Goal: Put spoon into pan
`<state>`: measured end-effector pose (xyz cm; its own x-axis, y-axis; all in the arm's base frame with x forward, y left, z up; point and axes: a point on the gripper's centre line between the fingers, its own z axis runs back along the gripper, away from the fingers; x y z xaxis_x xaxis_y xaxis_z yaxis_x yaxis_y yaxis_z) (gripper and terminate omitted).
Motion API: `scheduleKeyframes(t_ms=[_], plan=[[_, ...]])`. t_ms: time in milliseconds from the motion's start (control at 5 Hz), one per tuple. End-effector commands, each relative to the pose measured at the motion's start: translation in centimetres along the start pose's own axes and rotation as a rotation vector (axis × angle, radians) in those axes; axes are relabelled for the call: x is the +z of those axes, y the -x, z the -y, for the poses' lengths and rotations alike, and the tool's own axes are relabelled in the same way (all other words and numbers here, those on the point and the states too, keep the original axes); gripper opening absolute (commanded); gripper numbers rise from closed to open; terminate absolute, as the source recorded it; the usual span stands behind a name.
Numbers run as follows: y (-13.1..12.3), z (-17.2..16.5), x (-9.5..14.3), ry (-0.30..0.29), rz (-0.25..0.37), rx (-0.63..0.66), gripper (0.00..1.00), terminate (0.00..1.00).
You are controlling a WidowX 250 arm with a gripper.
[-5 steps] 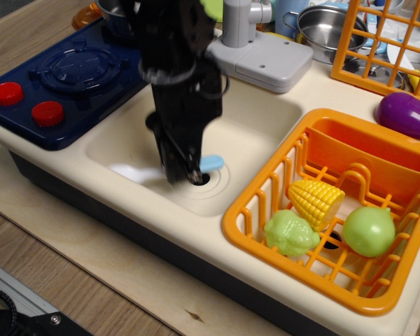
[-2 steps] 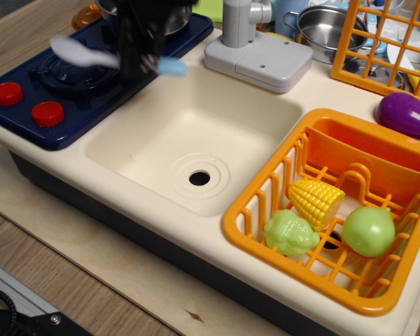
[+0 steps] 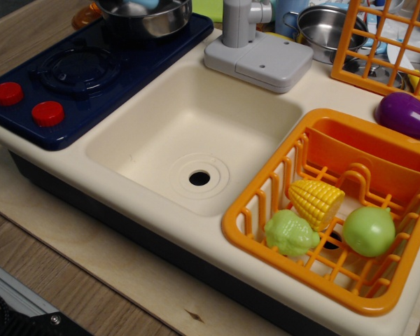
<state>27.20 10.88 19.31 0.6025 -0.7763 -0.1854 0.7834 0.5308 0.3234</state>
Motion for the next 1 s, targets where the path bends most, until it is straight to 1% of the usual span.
scheduleKeyframes(t_ms=[0,200,400,600,800], plan=[[0.0,-4.0,-0.3,-0.167,0.070,-0.077,0.00,0.00],[0.0,-5.3,-0.4,-0.187,0.101,-0.175,0.00,0.00],[-0.1,-4.4,-1.4,-0.240,0.131,-0.291,0.00,0.00],[-0.1,-4.1,-2.3,-0.270,0.190,-0.350,1.00,0.00],[-0.1,-4.1,-2.3,-0.270,0.190,-0.350,1.00,1.00]])
